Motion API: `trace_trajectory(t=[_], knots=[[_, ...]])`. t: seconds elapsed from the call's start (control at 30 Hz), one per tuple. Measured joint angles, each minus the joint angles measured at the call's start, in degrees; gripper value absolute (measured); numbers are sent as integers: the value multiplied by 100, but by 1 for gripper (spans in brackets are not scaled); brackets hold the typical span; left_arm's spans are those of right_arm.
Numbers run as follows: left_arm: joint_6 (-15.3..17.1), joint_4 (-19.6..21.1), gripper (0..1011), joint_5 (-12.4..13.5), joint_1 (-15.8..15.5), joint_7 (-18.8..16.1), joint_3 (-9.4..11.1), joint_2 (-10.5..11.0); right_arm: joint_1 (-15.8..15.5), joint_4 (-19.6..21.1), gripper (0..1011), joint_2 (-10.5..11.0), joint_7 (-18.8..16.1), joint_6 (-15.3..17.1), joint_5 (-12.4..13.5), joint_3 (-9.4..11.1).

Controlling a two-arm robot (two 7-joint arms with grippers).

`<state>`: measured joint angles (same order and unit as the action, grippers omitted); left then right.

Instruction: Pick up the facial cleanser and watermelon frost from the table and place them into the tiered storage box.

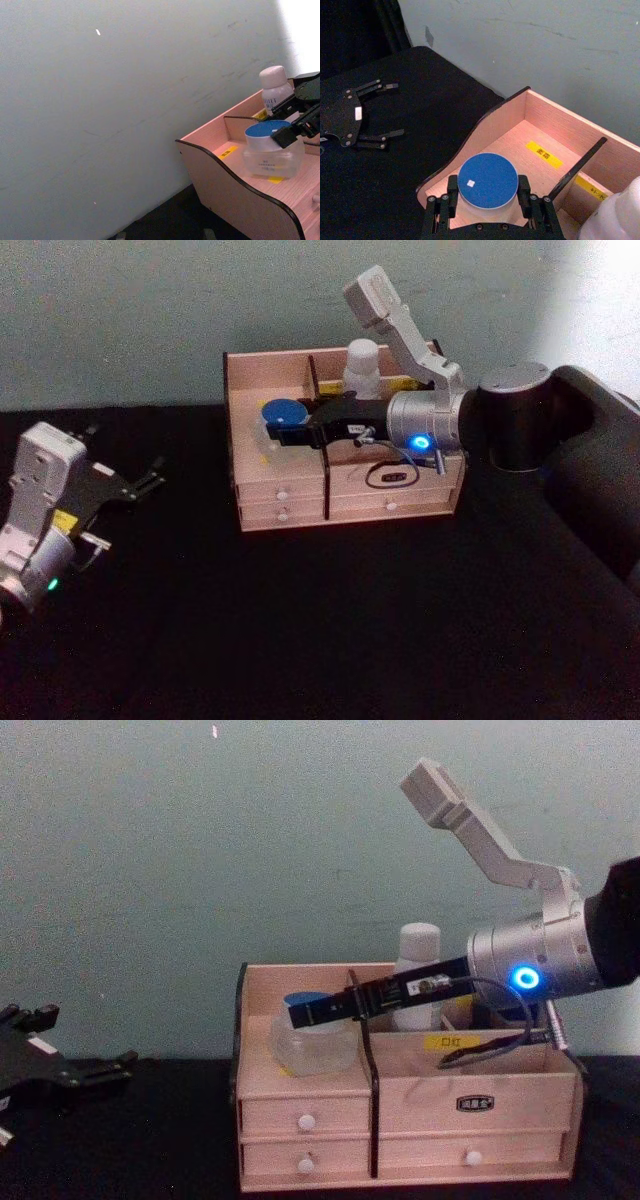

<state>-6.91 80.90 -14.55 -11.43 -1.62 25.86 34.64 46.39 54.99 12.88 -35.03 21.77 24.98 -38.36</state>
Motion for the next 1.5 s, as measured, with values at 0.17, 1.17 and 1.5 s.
trace_trajectory(t=[0.17, 1.17, 1.5], knots=[[0, 0, 1001, 0, 0, 0, 0, 0, 7, -52, 712, -31, -9, -14, -27, -1], [0, 0, 1001, 0, 0, 0, 0, 0, 0, -54, 1003, -25, 2, 1, -47, -8], [0, 0, 1001, 0, 0, 0, 0, 0, 0, -50, 1000, -25, 1, -3, -47, -4]])
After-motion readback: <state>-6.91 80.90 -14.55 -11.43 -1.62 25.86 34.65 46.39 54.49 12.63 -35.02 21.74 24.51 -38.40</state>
